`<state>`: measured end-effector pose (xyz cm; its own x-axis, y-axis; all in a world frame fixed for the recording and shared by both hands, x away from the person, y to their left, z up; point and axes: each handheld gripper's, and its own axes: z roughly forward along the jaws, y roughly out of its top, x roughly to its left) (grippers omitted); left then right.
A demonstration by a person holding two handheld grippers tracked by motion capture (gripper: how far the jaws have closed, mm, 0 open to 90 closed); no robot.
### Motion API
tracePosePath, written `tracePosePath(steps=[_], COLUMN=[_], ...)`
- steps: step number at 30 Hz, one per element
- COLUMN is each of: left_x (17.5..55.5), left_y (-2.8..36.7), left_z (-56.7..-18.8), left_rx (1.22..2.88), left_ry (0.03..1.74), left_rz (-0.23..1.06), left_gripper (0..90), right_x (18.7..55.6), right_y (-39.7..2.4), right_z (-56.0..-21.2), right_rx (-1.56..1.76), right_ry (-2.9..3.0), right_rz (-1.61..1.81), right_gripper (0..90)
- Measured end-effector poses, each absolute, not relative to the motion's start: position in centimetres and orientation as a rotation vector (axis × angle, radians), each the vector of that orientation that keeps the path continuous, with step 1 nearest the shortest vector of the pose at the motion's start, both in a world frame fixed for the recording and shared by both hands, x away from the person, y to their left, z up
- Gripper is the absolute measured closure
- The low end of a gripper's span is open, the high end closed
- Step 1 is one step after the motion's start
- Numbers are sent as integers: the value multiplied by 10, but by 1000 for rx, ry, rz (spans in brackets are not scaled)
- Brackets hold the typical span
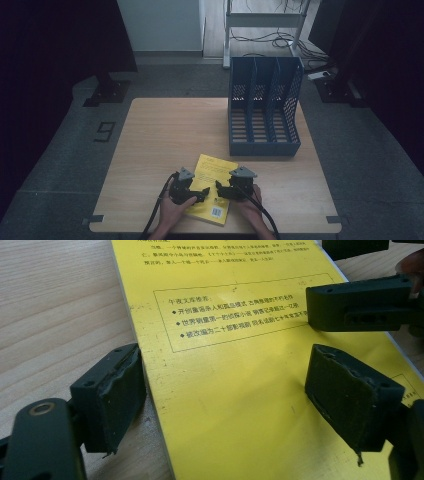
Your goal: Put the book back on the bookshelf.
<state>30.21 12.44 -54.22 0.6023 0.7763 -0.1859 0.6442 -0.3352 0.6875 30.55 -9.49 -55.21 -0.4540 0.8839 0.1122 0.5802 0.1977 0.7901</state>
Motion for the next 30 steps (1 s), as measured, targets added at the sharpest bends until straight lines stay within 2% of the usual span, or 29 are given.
tracePosePath(steps=[11,18,30], left_x=[303,297,296], left_y=[125,123,123], left_z=[-544,-538,-534], left_rx=[2057,2059,2044], left_ry=[1133,1130,1140], left_rz=[223,304,315], left_gripper=[169,255,282], right_x=[305,305,305], right_y=[-95,-94,-93], right_z=[-552,-552,-552], right_rx=[1371,1354,1364], right_ry=[2112,2110,2102], right_rz=[1136,1129,1126], right_gripper=[129,129,129])
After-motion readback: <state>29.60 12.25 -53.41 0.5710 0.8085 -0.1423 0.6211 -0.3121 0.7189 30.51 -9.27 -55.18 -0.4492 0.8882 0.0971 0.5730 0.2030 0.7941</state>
